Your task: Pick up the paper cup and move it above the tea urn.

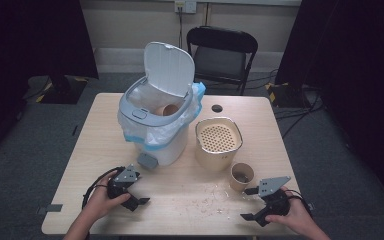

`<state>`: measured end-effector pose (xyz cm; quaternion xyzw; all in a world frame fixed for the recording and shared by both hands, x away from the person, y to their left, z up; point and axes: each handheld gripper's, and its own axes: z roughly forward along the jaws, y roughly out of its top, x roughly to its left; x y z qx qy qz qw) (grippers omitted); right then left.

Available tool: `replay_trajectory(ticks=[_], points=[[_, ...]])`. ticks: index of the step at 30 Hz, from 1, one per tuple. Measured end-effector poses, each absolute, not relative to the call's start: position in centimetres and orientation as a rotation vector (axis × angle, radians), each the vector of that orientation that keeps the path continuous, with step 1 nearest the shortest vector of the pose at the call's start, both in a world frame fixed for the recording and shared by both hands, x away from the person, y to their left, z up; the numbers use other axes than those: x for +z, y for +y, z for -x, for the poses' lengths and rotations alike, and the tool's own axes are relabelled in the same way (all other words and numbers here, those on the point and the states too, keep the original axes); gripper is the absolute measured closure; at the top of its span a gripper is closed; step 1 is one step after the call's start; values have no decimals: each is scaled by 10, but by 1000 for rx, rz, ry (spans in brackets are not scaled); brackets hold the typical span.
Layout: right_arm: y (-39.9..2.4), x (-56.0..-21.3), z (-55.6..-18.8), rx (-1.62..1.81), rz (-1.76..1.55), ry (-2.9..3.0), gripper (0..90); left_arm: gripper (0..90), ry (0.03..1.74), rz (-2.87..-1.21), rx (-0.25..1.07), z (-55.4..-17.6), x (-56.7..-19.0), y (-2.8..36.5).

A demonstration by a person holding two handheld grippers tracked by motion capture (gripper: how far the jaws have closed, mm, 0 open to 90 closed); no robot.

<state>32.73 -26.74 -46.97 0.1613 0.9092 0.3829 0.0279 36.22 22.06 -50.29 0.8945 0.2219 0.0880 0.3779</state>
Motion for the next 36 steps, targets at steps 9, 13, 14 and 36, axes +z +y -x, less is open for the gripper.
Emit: replay_trajectory(ticks=[9,13,14,36], points=[[-279,-470,-339,1183,-575,2754,141,0,567,-2286,226,-362,-503,221],[-282,-468,-345,1178,-618,2712,140,0,568,-2286,225,-362,-503,221],[-283,-467,-347,1179,-623,2704,148,0,570,-2282,224,-362,-503,220],[-283,-469,-377,1226,-731,2626,216,0,568,-2286,226,-362,-503,221]])
